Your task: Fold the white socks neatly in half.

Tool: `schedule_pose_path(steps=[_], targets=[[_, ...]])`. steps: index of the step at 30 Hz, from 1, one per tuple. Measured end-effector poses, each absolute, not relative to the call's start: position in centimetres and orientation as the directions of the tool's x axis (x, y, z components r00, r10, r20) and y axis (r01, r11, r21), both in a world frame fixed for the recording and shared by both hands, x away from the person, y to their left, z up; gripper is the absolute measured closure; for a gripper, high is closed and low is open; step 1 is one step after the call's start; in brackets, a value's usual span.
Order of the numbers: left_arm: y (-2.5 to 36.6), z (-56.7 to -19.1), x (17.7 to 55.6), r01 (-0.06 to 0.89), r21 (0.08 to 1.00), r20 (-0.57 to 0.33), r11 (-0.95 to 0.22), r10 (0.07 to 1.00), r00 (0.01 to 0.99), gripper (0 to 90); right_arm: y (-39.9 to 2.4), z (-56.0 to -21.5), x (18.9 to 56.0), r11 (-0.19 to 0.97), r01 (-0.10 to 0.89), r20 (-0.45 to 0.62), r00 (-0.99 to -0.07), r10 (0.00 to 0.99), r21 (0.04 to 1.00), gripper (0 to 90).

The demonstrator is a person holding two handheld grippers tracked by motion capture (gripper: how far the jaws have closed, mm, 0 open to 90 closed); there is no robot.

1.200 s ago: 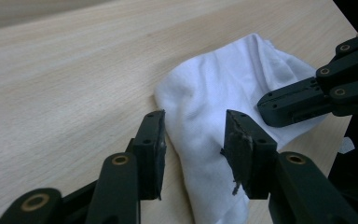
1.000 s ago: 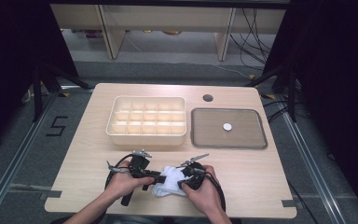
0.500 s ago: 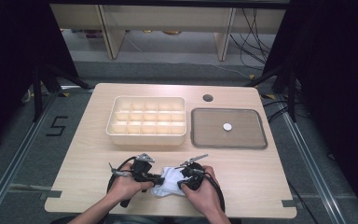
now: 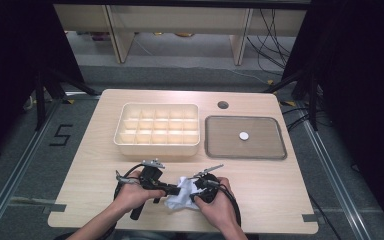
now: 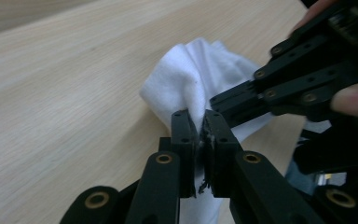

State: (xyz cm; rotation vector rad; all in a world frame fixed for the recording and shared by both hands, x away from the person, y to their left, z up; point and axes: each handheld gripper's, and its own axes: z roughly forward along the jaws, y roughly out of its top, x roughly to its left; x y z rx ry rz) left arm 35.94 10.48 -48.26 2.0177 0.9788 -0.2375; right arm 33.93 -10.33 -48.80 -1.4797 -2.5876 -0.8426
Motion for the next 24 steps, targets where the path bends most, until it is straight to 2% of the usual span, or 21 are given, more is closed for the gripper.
schedule_pose_path(steps=[8, 19, 23, 24], targets=[[9.7, -47.6, 36.4, 0.738, 0.604, -0.565, -0.301, 0.491, 0.663, 83.4, -10.3, -48.8, 34.0, 0.380, 0.822, 0.310, -0.526, 0.792, 0.424, 90.0], [9.5, -47.2, 36.5, 0.733, 0.613, -0.546, -0.294, 0.513, 0.663, 83.6, -10.5, -48.7, 34.2, 0.363, 0.812, 0.332, -0.534, 0.777, 0.457, 89.4], [9.8, -47.2, 36.5, 0.730, 0.619, -0.541, -0.289, 0.517, 0.663, 83.5, -12.3, -46.8, 34.2, 0.322, 0.790, 0.331, -0.536, 0.777, 0.521, 88.9], [9.8, -47.2, 36.5, 0.731, 0.617, -0.541, -0.291, 0.518, 0.663, 83.4, -13.2, -46.1, 34.3, 0.308, 0.794, 0.300, -0.511, 0.805, 0.525, 88.9]])
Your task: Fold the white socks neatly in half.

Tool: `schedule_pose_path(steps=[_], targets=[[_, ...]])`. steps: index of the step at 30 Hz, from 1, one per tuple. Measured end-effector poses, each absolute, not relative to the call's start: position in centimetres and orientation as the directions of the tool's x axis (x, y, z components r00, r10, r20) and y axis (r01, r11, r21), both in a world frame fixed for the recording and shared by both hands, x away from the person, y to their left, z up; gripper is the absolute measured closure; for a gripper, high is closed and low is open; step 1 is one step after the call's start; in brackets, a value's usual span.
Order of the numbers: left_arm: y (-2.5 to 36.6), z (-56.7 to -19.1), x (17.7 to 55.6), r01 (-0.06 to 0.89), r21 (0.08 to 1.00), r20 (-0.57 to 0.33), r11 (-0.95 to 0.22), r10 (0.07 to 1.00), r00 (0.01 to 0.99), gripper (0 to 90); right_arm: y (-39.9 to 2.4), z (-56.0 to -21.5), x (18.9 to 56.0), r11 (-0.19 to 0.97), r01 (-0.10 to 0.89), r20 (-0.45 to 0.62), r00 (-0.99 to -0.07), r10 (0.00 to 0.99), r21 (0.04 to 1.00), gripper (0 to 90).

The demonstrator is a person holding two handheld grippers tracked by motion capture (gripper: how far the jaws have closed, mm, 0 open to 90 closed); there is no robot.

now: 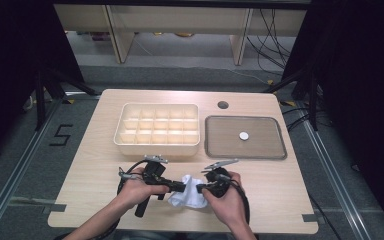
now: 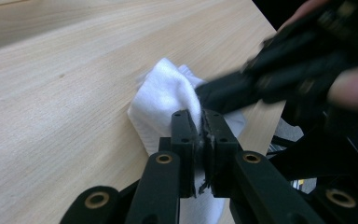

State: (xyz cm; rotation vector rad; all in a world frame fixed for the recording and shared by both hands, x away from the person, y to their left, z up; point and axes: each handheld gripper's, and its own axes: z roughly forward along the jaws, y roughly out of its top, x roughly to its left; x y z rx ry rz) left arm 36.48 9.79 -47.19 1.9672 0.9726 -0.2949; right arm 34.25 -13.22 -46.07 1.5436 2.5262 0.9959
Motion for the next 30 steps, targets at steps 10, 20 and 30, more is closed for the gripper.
schedule_pose_path(steps=[10, 20, 30], targets=[[9.5, -46.9, 36.5, 0.724, 0.610, -0.515, -0.323, 0.532, 0.672, 83.3, -16.7, -47.7, 34.5, 0.256, 0.858, 0.257, -0.397, 0.881, 0.446, 88.5], [9.2, -47.0, 36.4, 0.716, 0.628, -0.524, -0.305, 0.515, 0.678, 83.2, -15.4, -48.7, 34.5, 0.293, 0.847, 0.238, -0.426, 0.873, 0.443, 88.6], [9.1, -46.9, 36.3, 0.717, 0.613, -0.512, -0.332, 0.525, 0.680, 83.3, -14.7, -48.6, 34.4, 0.270, 0.859, 0.260, -0.407, 0.876, 0.435, 88.9]])
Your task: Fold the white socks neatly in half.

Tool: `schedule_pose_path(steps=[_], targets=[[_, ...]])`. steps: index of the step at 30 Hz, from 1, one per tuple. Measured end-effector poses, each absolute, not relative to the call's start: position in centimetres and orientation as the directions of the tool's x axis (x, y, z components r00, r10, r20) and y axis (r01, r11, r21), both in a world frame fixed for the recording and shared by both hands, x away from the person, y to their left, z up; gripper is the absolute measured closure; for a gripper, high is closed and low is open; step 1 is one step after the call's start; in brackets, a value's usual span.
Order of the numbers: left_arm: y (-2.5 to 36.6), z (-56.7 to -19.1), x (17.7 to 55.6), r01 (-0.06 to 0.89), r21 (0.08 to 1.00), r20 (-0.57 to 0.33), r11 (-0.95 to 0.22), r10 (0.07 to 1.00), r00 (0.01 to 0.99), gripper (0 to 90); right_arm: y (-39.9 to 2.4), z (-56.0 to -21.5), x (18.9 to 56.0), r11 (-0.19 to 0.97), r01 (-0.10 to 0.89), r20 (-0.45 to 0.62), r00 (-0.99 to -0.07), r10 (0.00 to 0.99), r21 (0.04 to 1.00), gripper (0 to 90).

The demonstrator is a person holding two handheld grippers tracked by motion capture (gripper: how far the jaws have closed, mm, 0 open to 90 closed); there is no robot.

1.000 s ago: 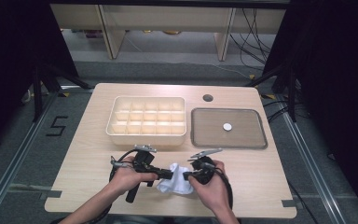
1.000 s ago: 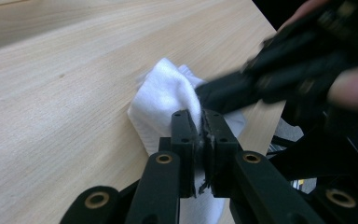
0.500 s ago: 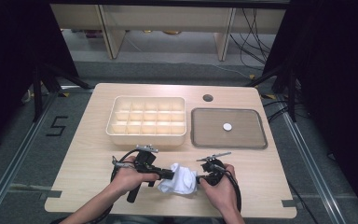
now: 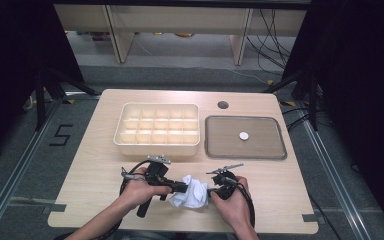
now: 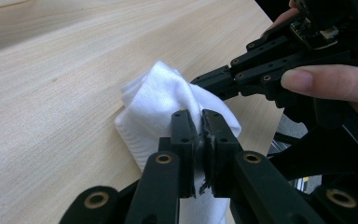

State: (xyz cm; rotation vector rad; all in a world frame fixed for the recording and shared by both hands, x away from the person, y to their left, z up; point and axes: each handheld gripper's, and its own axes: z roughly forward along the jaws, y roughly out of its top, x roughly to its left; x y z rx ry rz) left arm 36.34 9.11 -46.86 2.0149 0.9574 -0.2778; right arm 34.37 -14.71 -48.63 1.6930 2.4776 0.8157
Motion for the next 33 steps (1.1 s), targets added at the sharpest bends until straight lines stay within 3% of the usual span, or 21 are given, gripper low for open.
schedule_pose_path(steps=[14, 33], targets=[[9.0, -46.9, 36.4, 0.708, 0.626, -0.504, -0.327, 0.524, 0.687, 83.4, -14.6, -48.6, 34.3, 0.314, 0.837, 0.222, -0.445, 0.868, 0.448, 89.5], [9.2, -46.8, 36.5, 0.699, 0.639, -0.496, -0.321, 0.523, 0.694, 83.4, -13.7, -48.6, 34.3, 0.299, 0.840, 0.259, -0.444, 0.858, 0.452, 89.8]])
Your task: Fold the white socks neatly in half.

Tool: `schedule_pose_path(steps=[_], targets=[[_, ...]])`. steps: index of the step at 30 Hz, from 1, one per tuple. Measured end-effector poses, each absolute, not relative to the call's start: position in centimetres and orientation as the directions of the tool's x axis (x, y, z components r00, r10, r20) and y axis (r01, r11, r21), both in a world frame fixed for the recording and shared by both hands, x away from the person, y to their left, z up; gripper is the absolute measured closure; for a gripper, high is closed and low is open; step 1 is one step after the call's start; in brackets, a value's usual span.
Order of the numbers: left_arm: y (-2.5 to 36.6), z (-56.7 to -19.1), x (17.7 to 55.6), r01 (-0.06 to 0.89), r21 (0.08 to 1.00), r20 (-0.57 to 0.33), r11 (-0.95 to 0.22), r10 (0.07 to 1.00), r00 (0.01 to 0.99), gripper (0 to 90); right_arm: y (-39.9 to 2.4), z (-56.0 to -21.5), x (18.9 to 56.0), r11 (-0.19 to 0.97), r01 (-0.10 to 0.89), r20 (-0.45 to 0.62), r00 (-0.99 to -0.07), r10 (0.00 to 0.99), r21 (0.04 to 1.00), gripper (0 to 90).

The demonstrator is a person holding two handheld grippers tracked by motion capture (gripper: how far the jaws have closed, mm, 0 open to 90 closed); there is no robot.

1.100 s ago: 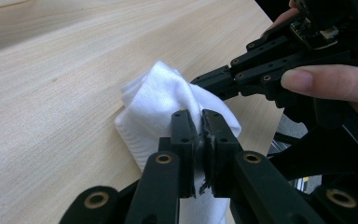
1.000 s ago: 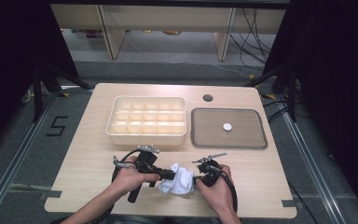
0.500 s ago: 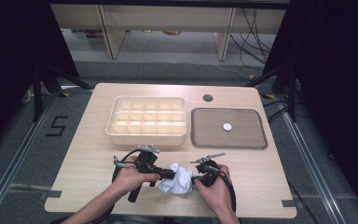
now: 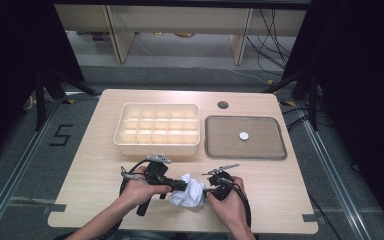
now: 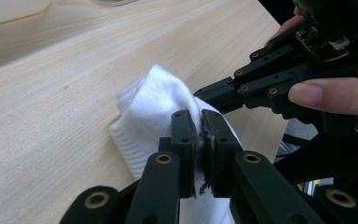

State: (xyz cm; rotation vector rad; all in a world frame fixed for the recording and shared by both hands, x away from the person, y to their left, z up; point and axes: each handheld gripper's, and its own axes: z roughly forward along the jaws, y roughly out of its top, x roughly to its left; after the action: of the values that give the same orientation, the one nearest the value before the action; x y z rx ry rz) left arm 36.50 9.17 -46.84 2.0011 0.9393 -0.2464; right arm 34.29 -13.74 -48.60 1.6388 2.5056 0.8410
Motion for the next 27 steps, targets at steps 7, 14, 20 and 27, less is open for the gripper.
schedule_pose_path(steps=[7, 14, 20, 27], targets=[[9.15, -46.81, 36.50, 0.697, 0.640, -0.491, -0.322, 0.526, 0.694, 83.5, -13.54, -48.62, 34.33, 0.300, 0.840, 0.259, -0.446, 0.857, 0.452, 89.8], [9.01, -46.85, 36.50, 0.693, 0.641, -0.485, -0.329, 0.526, 0.699, 83.5, -13.37, -48.87, 34.40, 0.318, 0.829, 0.248, -0.464, 0.851, 0.461, 89.8], [8.86, -46.91, 36.53, 0.694, 0.638, -0.490, -0.333, 0.519, 0.700, 83.5, -13.07, -48.92, 34.36, 0.306, 0.838, 0.267, -0.454, 0.850, 0.452, 89.8], [8.85, -46.84, 36.53, 0.693, 0.639, -0.485, -0.334, 0.524, 0.700, 83.5, -12.85, -48.93, 34.47, 0.316, 0.829, 0.260, -0.467, 0.845, 0.460, 89.8]])
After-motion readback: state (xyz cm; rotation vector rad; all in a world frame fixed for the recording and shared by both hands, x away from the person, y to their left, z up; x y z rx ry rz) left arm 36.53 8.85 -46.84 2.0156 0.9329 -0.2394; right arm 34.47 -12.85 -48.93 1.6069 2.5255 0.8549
